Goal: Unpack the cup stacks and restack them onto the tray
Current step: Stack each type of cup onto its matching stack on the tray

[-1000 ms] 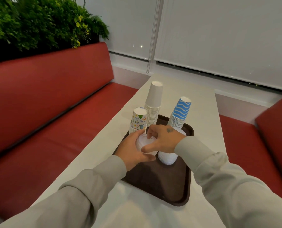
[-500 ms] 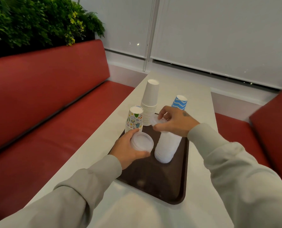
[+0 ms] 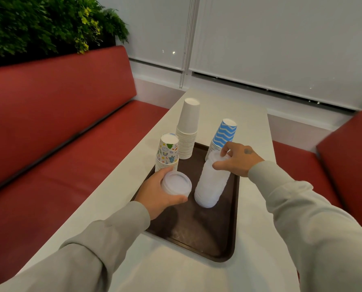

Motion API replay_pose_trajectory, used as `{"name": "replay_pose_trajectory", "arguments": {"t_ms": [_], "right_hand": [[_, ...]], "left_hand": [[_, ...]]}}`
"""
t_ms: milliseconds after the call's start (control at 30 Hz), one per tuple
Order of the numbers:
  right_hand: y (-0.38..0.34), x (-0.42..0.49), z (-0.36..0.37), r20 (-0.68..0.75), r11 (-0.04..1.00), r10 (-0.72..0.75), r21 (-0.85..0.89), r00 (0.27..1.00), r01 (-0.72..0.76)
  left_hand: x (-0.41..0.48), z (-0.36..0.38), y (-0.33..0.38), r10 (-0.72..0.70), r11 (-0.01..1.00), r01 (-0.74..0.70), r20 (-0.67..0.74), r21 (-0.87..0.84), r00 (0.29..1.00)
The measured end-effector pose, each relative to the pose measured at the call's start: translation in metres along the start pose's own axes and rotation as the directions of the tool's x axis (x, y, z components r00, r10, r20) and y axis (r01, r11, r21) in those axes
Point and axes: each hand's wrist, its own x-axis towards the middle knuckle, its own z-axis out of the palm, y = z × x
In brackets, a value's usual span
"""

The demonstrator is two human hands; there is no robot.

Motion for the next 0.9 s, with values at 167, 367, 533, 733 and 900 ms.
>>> {"name": "replay_pose_trajectory", "arguments": {"t_ms": [167,367,533,733,900], "right_hand": [[-0.002,0.0,0.006,0.035,0.999,-0.007,-0.041,0.999,0.009],[-0.004,0.002,0.011,0.061,0.998,-0.007,-0.068,0.998,0.011],[-0.004,-0.003,0.01,0.035,0.997,-0.039,-0.064,0.999,0.041],[-0.024,-0.02,-0.005,-0.213,0.974,-0.183,0.096,0.96,0.207],[-0.062,-0.042,-0.004,0.024,0.929,-0.354,0.121,0.935,0.349]], "left_hand": [[0.002,-0.002,-0.004,-0.011,1.0,0.011,-0.005,-0.006,1.0],[0.003,-0.002,-0.004,-0.015,1.0,0.015,-0.005,0.001,1.0],[0.004,-0.002,-0.001,-0.008,1.0,0.008,-0.011,0.009,1.0],[0.001,-0.003,0.011,0.005,0.999,-0.004,-0.02,0.032,1.0],[-0.004,-0.002,0.021,0.027,1.0,-0.027,-0.032,-0.001,0.999]]}}
